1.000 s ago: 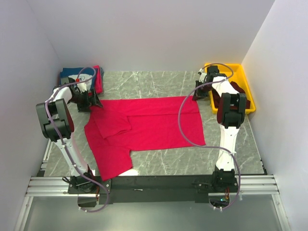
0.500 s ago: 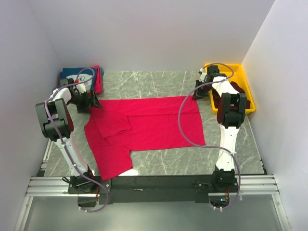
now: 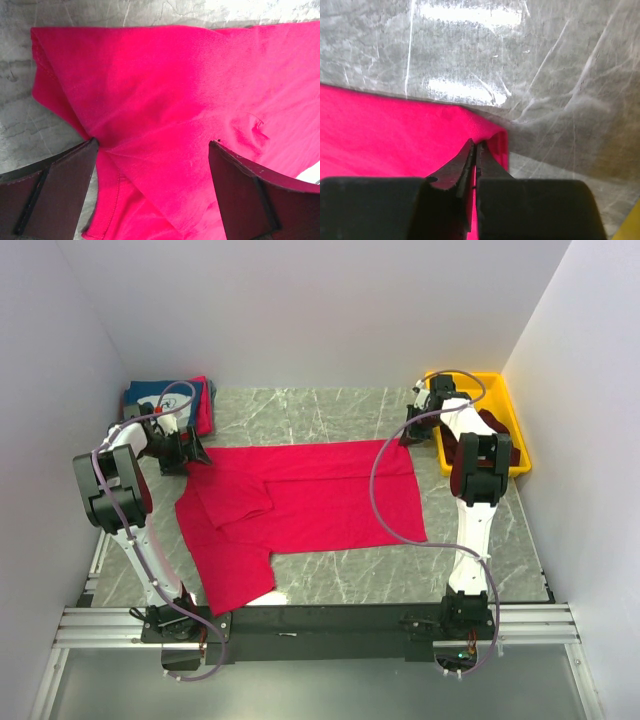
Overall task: Fold and stack the t-shirts
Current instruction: Fold the tshirt
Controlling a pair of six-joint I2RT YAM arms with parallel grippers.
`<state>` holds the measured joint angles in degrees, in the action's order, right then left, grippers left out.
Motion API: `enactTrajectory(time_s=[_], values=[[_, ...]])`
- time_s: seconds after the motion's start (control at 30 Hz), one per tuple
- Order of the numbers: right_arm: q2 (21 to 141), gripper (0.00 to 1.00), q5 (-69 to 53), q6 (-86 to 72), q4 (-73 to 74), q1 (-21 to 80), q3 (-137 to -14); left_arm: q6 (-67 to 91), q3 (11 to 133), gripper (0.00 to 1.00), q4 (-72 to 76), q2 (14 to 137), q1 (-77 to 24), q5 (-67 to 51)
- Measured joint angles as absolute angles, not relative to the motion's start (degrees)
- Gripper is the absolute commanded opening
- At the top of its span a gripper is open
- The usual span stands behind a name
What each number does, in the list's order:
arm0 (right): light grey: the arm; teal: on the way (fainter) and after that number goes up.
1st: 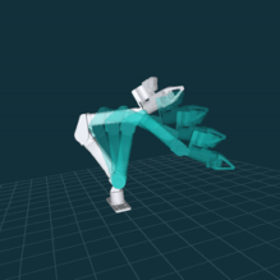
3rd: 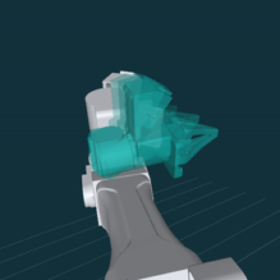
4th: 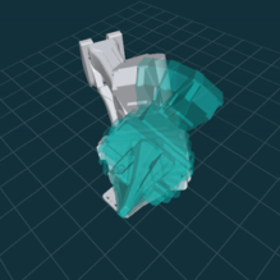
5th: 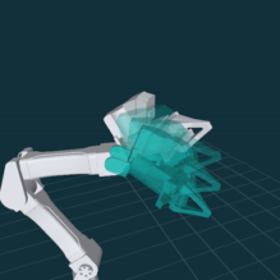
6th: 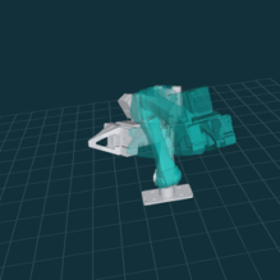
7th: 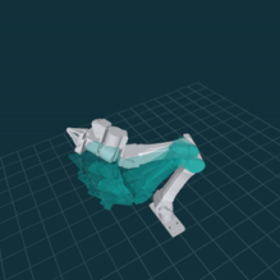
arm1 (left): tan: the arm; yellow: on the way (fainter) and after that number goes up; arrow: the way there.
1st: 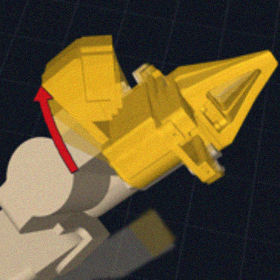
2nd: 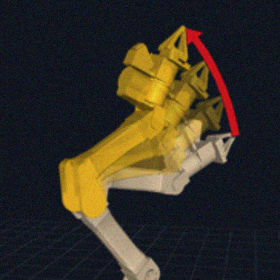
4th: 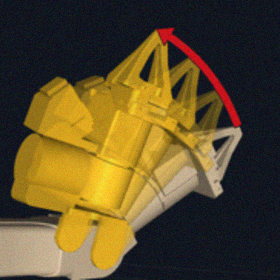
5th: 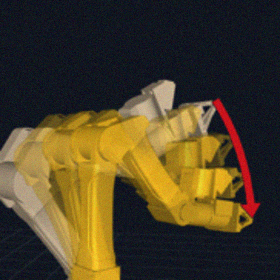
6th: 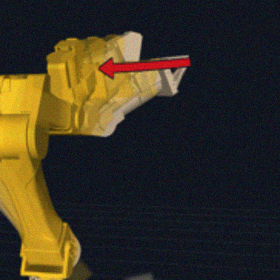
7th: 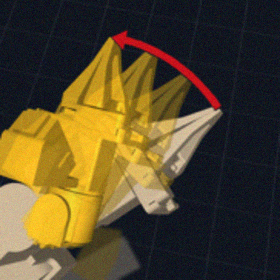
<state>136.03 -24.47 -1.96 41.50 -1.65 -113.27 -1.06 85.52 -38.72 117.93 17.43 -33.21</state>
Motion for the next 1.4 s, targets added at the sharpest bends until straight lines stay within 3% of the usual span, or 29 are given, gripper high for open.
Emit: enactTrajectory(time_s=[0.93,0.97,1.0,1.07,1.1,1.2,1.4], values=[[136.0,0.0,-23.4,-4.9,36.2,-2.7,-113.1,-0.4,86.5,0.99,-39.3,118.8,17.6,-32.2],[136.0,0.02,-23.4,-5.1,36.1,-2.7,-113.1,-0.3,86.5,0.99,-39.4,118.8,17.6,-32.1],[136.0,0.15,-23.4,-5.2,35.9,-2.8,-113.1,-0.3,86.6,0.99,-39.5,118.8,17.6,-32.2],[136.0,0.28,-23.4,-5.8,36.0,-2.8,-113.2,-0.4,86.8,0.99,-39.7,118.8,17.6,-32.2],[136.0,0.4,-23.5,-5.6,36.0,-2.8,-113.3,-0.6,86.8,1.0,-39.8,118.8,17.6,-32.3],[135.8,0.5,-23.8,-4.7,36.5,-2.9,-113.2,-2.2,86.8,0.98,-40.2,118.1,17.6,-32.6],[130.2,0.52,-27.0,-1.1,40.2,-3.0,-110.8,-6.7,87.4,0.83,-44.0,113.7,17.5,-32.5]])
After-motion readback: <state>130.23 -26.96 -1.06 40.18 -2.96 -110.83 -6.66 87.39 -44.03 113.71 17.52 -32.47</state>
